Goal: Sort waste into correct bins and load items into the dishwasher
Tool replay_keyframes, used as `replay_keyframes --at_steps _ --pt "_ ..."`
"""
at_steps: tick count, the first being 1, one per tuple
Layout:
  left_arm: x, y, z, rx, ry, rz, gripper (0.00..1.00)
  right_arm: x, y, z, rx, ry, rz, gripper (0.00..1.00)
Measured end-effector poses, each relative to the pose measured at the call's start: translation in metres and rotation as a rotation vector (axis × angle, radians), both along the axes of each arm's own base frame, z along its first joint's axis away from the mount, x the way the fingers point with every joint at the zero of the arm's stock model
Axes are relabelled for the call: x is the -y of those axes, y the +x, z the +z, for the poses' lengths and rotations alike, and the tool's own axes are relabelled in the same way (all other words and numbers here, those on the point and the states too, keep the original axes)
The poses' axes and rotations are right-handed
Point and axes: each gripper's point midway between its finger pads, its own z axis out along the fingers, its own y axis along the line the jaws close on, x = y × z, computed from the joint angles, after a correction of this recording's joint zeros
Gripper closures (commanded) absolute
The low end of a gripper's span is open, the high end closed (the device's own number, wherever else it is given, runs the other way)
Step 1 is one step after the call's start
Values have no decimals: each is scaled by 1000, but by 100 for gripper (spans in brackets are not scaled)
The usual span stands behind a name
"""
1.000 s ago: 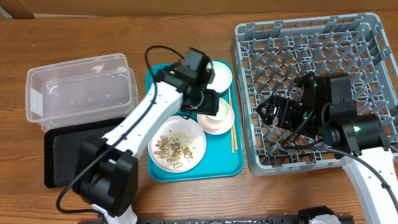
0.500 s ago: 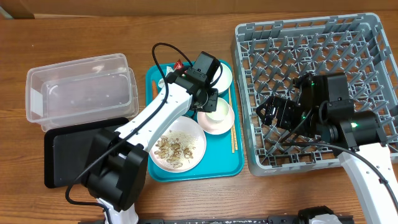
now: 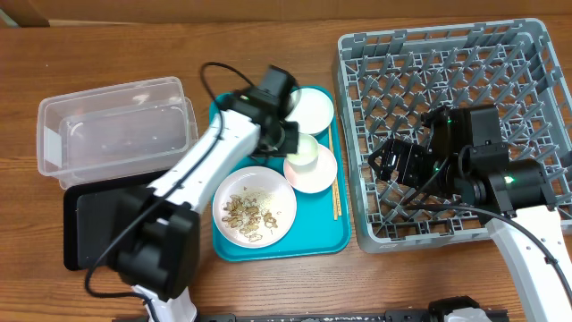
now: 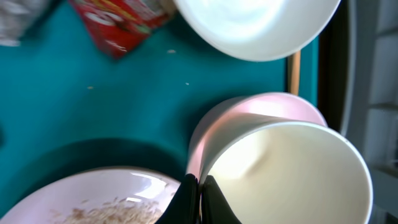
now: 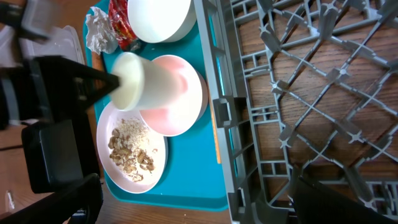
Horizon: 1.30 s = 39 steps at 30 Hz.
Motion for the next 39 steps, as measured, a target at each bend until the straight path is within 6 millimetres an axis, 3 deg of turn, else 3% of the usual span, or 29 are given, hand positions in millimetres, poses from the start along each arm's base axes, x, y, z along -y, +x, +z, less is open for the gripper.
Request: replay_keyframes --at_steps 3,6,9,12,17,25,39 --pt "-17 12 32 15 -154 30 96 -1 2 2 11 8 4 0" --pt "-32 15 74 37 -373 13 96 -14 7 11 54 69 53 16" --pt "-38 6 108 27 -592 -40 96 -36 15 33 147 185 148 24" --pt "-34 -13 138 -16 -820 -103 96 -60 20 64 264 324 272 24" --pt "-19 -32 177 -27 -1070 -207 96 -91 11 98 380 456 443 23" --pt "-1 -47 201 -26 -1207 -307 96 -128 -10 109 424 491 592 22" --pt "3 -51 209 -26 -1254 -333 96 -134 -2 129 548 500 625 30"
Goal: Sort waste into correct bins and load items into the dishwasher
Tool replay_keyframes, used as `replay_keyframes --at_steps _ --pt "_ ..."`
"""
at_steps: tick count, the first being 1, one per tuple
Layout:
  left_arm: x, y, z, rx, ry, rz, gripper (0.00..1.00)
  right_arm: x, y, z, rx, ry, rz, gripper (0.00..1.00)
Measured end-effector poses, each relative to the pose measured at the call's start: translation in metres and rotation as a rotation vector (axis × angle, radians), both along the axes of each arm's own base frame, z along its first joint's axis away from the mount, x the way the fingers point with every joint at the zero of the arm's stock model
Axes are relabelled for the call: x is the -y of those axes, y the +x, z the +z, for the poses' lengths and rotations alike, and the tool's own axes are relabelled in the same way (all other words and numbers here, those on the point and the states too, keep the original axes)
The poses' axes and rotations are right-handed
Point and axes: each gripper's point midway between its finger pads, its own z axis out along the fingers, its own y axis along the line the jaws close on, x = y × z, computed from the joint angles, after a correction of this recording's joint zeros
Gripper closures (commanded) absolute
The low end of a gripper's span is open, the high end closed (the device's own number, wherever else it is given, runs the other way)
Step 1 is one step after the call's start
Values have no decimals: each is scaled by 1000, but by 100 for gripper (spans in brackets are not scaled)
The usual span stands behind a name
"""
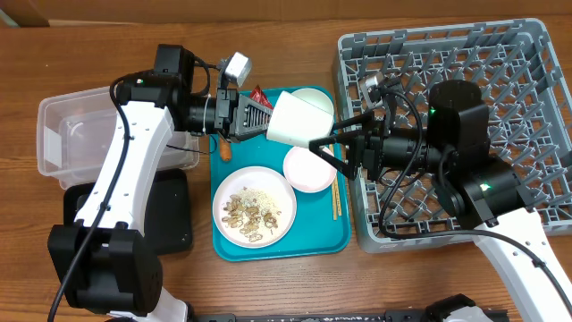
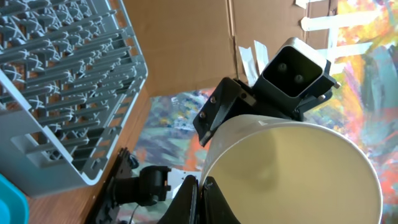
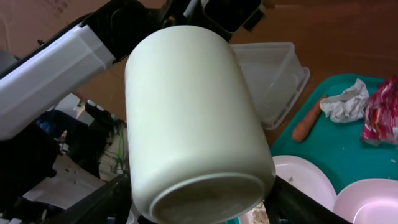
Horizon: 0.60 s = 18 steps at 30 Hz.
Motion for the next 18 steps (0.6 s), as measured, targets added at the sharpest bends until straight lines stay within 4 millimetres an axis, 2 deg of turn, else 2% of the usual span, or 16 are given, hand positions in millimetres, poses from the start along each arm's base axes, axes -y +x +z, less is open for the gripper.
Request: replay_keyframes --at_steps 5,11,15,18 --pt "0 0 0 3 -3 -1 96 -1 0 3 14 11 14 27" --pt "4 -3 1 3 -5 -13 96 -3 -1 5 23 20 26 38" --pt "4 -2 1 3 -5 -12 96 -3 -1 5 20 21 28 38" --pt "4 -3 1 3 -5 -13 96 -3 -1 5 18 22 29 27"
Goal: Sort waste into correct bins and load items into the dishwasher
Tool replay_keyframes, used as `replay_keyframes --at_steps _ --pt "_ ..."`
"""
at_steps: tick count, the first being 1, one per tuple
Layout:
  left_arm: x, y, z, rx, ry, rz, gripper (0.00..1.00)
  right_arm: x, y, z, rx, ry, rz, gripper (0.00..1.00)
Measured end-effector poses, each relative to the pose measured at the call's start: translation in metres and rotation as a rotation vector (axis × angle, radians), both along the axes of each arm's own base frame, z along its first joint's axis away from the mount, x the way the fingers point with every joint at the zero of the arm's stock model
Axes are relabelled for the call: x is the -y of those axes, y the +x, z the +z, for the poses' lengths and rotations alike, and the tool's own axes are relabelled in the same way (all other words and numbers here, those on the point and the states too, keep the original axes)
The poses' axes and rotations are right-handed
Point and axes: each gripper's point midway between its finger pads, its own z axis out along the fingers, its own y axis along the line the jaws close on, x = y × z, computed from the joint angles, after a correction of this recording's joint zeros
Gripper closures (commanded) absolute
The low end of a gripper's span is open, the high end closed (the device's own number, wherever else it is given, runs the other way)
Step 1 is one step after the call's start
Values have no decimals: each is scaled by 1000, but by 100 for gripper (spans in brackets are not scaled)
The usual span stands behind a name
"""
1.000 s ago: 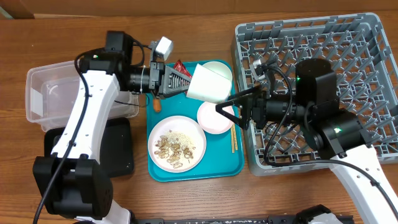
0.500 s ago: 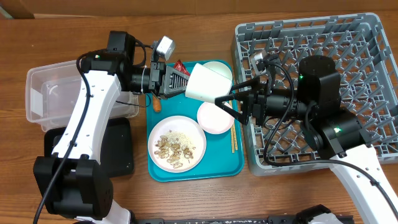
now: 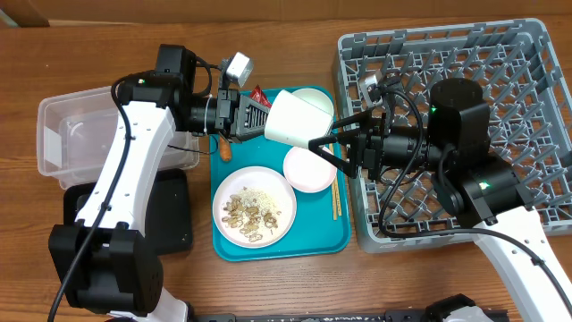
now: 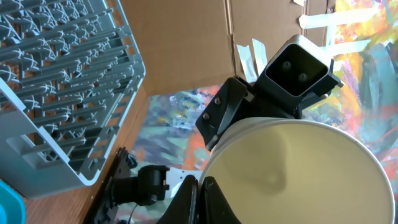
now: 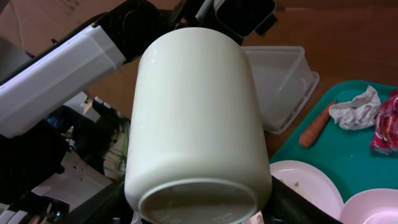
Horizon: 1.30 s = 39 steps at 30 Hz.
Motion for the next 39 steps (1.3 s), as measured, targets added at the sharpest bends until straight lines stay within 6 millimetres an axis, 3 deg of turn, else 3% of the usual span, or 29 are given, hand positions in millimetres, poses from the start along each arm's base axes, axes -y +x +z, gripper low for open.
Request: replay_keyframes --at_steps 4,31,39 --pt "1 0 -1 0 4 -1 96 0 0 0 2 0 2 24" --pt "1 2 1 39 -6 -2 96 -3 4 0 22 -3 -5 24" --pt "1 2 1 41 -8 -2 96 -4 5 4 41 10 7 40"
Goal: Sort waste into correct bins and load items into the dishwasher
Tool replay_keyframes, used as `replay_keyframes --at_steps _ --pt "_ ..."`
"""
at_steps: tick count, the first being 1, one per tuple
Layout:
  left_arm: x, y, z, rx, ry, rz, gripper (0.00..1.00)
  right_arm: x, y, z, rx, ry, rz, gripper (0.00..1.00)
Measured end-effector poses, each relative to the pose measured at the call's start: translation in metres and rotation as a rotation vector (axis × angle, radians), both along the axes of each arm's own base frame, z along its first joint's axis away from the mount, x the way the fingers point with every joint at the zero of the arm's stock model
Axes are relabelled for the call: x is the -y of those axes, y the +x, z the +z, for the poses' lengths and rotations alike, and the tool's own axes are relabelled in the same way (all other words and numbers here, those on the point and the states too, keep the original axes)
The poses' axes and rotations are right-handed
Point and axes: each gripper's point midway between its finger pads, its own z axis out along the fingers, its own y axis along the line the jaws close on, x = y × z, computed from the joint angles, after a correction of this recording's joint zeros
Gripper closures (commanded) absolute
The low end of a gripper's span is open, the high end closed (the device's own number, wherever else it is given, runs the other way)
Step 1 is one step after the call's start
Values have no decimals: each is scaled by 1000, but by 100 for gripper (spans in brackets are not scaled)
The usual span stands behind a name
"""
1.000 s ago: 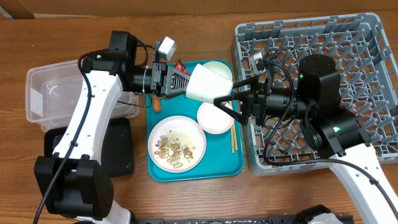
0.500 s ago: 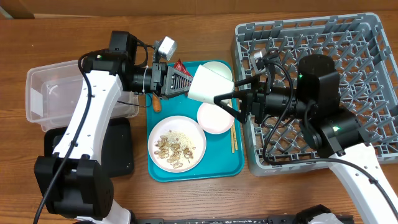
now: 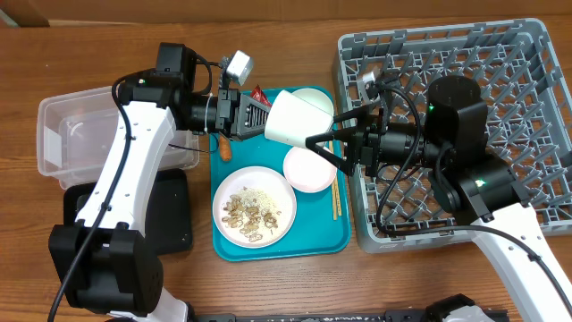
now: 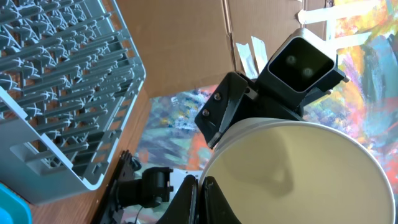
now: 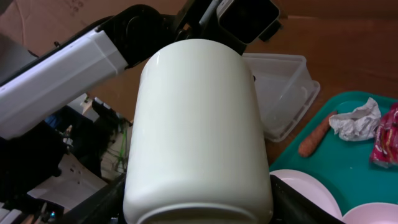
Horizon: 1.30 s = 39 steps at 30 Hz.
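A cream cup (image 3: pixel 291 119) hangs tilted above the teal tray (image 3: pixel 317 237), its base turned toward the rack. My left gripper (image 3: pixel 266 118) is shut on the cup's rim; in the left wrist view the fingers (image 4: pixel 198 198) pinch the wall beside the cup's inside (image 4: pixel 298 171). My right gripper (image 3: pixel 323 148) stands open, one finger on each side of the cup's base. The cup (image 5: pixel 198 130) fills the right wrist view, a finger (image 5: pixel 93 208) low on either side of it. The grey dish rack (image 3: pixel 465 54) sits on the right.
On the tray are a plate of food scraps (image 3: pixel 255 210), a small pink plate (image 3: pixel 310 168), a white bowl (image 3: pixel 315 100), chopsticks (image 3: pixel 336 192), a carrot (image 3: pixel 224 148) and a red wrapper (image 3: pixel 256 93). A clear bin (image 3: pixel 107 130) and a black bin (image 3: pixel 174 228) stand at the left.
My right gripper has come a little closer to the cup, so the base now sits deeper between its open fingers. The left gripper and cup have barely shifted.
First my left gripper was shut on the cup's rim while the cup stood on the pink plate, and my right gripper was over the rack. Later the cup was held up tilted, its base at the open right gripper. Now the right fingers straddle the base.
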Motion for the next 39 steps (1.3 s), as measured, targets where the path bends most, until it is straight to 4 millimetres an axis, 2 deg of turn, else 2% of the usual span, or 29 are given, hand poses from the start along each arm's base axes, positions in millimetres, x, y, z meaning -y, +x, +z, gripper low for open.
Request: replay_keyframes --at_steps 2,3,5,6,7,9,12,15,18,22,26,28,30,32,37,39 --pt "0 0 0 0 0 0 93 0 0 0 -9 1 -1 43" --pt "0 0 0 1 0 0 86 0 0 0 -6 2 1 44" --pt "0 0 0 16 -1 0 55 0 -1 1 -3 5 5 47" --pt "0 0 0 18 0 0 45 -1 -2 2 2 9 16 47" --pt "1 0 -1 19 1 -1 38 -2 -3 3 4 12 22 47" --pt "2 -1 -1 23 2 -4 34 -2 -4 2 -3 11 24 47" --pt "1 0 -4 23 19 1 32 5 -2 -5 -34 -17 -18 47" --pt "-4 4 -9 14 53 23 32 25 3 -13 -74 -64 -125 47" --pt "-14 10 -16 -2 89 60 33 58 5 -21 -122 -126 -283 47" --pt "-27 15 -28 -42 162 108 35 113 2 -38 -216 -226 -531 47" --pt "-33 15 -45 -72 260 128 36 161 -9 -70 -366 -348 -738 47" --pt "-35 13 -54 -89 313 131 40 183 -13 -86 -440 -412 -835 47" --pt "-38 11 -63 -112 373 138 48 198 -14 -97 -486 -458 -902 47" --pt "-42 10 -73 -123 433 144 47 211 -14 -110 -543 -511 -958 47" --pt "-60 4 -100 -163 640 172 51 220 -17 -137 -666 -608 -977 47" --pt "-73 2 -104 -156 745 215 51 223 -20 -150 -724 -652 -974 47"
